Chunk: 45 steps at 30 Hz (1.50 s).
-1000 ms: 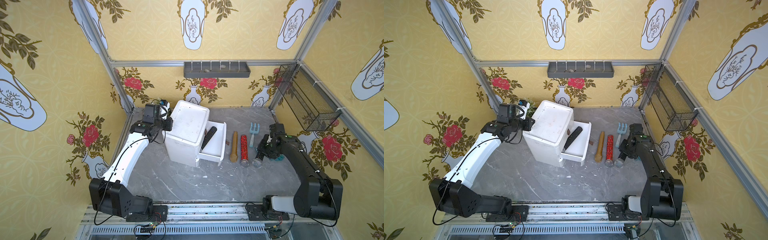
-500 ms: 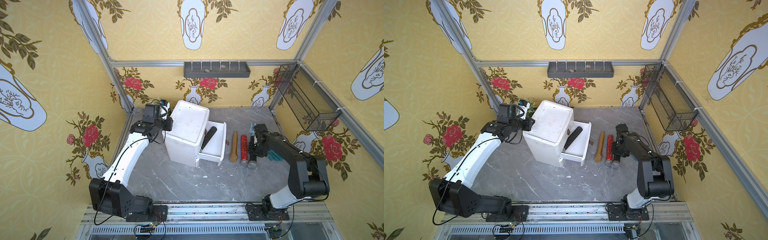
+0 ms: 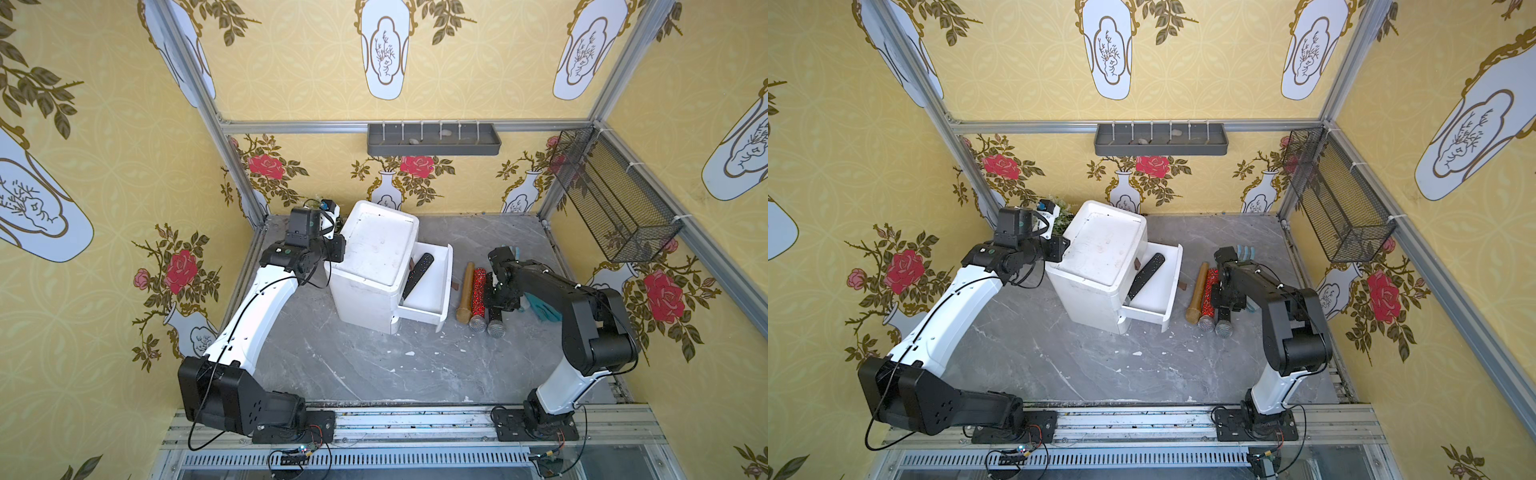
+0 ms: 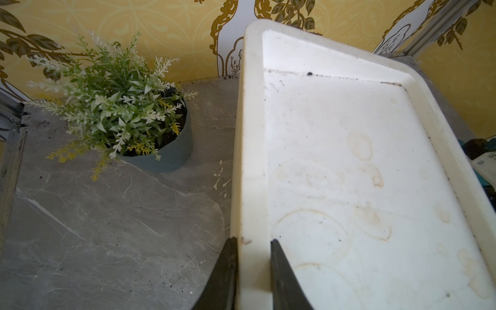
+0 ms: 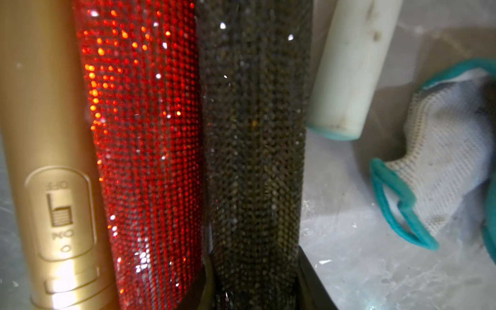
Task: Take the microphone out of the drawer
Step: Place the microphone at the center of the board, then pick up the microphone from the drawer.
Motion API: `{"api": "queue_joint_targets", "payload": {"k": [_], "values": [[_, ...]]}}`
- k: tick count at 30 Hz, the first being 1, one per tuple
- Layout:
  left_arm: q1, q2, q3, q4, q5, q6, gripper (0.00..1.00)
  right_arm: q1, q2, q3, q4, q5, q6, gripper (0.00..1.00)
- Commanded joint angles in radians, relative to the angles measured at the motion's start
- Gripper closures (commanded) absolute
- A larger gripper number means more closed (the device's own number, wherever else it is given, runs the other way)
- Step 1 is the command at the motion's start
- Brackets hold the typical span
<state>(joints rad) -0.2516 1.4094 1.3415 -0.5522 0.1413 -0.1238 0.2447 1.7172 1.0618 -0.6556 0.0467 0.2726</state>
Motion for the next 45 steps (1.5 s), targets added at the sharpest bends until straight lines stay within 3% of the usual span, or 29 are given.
{"api": "queue_joint_targets", "payload": {"k": [1, 7, 13, 23, 36, 45], "values": [[0.001, 0.025, -0.019, -0.104, -0.002, -0.016, 0.84, 0.002, 0.027, 0.025, -0.003, -0.022, 0.049, 0.89], [0.001, 0.025, -0.019, -0.104, -0.003, -0.015, 0.84, 0.01, 0.053, 0.047, -0.015, -0.029, 0.078, 0.86], [0.001, 0.025, -0.018, -0.105, -0.002, -0.014, 0.84, 0.015, 0.057, 0.058, -0.022, -0.027, 0.081, 0.64], [0.001, 0.023, -0.018, -0.105, -0.004, -0.016, 0.84, 0.014, 0.01, 0.081, -0.063, 0.0, 0.1, 0.46], [0.001, 0.022, -0.018, -0.105, -0.003, -0.016, 0.84, 0.026, -0.082, 0.252, -0.166, -0.014, 0.232, 0.44], [0.0, 0.025, -0.018, -0.106, -0.003, -0.015, 0.83, 0.184, -0.097, 0.393, -0.128, -0.069, 0.397, 0.42]]}}
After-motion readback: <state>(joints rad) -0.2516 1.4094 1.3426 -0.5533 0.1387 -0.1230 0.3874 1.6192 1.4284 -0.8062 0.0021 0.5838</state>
